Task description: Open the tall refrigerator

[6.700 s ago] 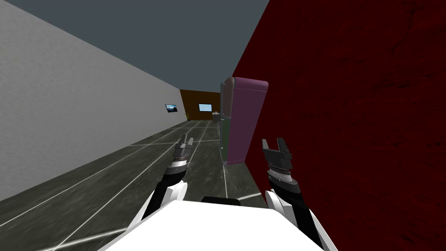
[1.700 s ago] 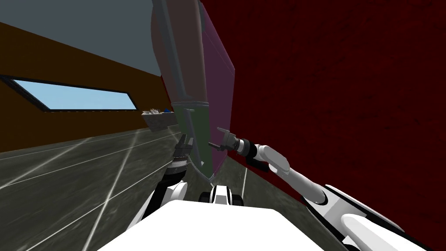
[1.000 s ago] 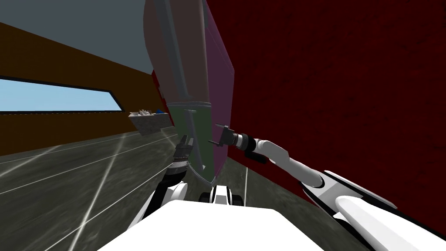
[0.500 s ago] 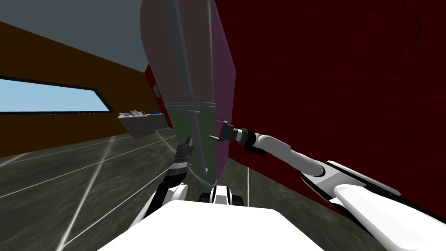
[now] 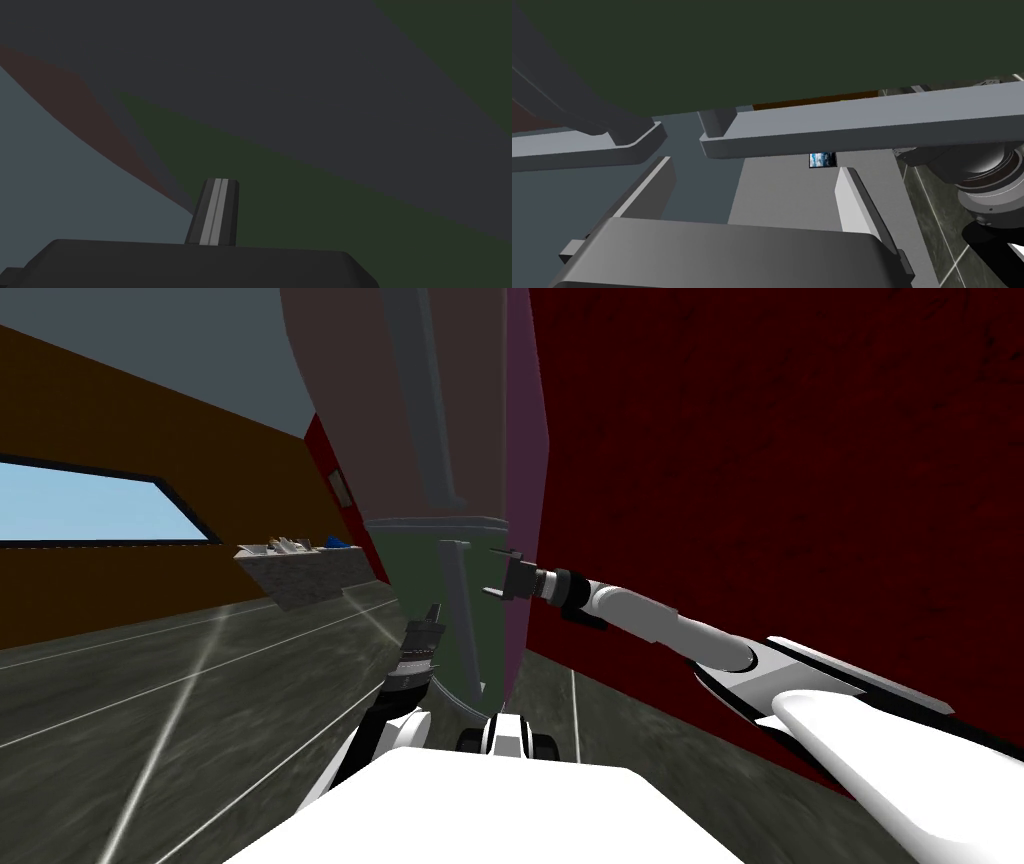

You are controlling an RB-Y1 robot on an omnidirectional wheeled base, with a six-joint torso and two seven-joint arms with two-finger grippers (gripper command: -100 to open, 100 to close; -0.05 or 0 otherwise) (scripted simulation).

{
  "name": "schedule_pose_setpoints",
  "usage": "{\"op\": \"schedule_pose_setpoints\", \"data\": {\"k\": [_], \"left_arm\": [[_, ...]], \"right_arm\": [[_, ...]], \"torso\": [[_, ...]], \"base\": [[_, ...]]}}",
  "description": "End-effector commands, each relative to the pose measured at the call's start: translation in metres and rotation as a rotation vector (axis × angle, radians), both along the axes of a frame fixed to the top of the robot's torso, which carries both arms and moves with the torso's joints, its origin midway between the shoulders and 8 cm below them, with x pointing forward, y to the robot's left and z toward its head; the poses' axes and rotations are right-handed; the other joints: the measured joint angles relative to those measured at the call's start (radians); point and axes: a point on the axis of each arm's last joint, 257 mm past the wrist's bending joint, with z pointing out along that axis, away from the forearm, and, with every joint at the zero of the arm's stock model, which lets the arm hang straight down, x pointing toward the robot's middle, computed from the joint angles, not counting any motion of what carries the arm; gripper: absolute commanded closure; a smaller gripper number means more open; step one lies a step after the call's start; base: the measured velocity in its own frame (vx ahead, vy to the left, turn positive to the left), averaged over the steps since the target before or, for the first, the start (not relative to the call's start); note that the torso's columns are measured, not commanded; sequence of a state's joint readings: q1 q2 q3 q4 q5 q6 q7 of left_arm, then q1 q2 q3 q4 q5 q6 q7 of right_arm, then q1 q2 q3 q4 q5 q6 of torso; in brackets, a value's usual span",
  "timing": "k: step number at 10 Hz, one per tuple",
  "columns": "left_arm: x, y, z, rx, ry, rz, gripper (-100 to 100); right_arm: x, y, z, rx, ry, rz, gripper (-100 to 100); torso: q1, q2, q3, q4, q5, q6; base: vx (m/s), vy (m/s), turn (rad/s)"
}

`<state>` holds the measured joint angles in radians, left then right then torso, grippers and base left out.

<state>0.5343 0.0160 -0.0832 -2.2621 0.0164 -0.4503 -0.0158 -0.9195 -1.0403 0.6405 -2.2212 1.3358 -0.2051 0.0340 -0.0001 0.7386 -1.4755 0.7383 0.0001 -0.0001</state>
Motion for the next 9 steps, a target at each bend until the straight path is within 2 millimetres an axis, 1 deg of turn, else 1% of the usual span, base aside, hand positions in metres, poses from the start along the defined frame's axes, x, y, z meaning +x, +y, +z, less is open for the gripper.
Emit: {"op": "schedule_pose_setpoints", "data": {"k": [1, 4, 5, 6, 7, 8, 9], "left_arm": [[0.000, 0.000, 0.000, 0.000, 0.000, 0.000, 0], [0.000, 0.000, 0.000, 0.000, 0.000, 0.000, 0], [0.000, 0.000, 0.000, 0.000, 0.000, 0.000, 0], [0.000, 0.000, 0.000, 0.000, 0.000, 0.000, 0], [0.000, 0.000, 0.000, 0.000, 0.000, 0.000, 0], [0.000, 0.000, 0.000, 0.000, 0.000, 0.000, 0], [0.000, 0.000, 0.000, 0.000, 0.000, 0.000, 0]], "right_arm": [[0.004, 0.000, 0.018, -0.033, -0.136, -0.030, -100], [0.007, -0.003, 0.032, -0.065, -0.252, -0.062, -100], [0.007, -0.002, 0.030, -0.061, -0.231, -0.055, -100], [0.010, -0.003, 0.038, -0.065, -0.235, -0.061, -100], [0.008, -0.001, 0.034, -0.065, -0.238, -0.058, -100], [0.008, -0.001, 0.034, -0.066, -0.236, -0.058, 100], [0.032, -0.011, 0.032, -0.076, -0.224, -0.104, 100]], "torso": [[-0.001, 0.000, 0.000, 0.000, 0.000, 0.000], [-0.001, -0.001, -0.001, 0.000, 0.000, 0.000], [0.000, -0.001, -0.001, 0.000, 0.000, -0.001], [-0.002, -0.001, -0.001, -0.001, 0.000, 0.000], [0.003, -0.002, -0.002, -0.001, 0.001, -0.001], [0.002, -0.003, -0.002, -0.001, 0.001, -0.001], [0.000, -0.002, -0.002, -0.001, 0.000, -0.001]], "base": [[0.023, 0.135, -0.075], [0.027, 0.114, -0.067], [0.005, 0.039, -0.012], [0.020, 0.098, 0.038], [0.010, 0.059, -0.002], [-0.002, 0.006, -0.012], [-0.155, 0.045, 0.185]]}}
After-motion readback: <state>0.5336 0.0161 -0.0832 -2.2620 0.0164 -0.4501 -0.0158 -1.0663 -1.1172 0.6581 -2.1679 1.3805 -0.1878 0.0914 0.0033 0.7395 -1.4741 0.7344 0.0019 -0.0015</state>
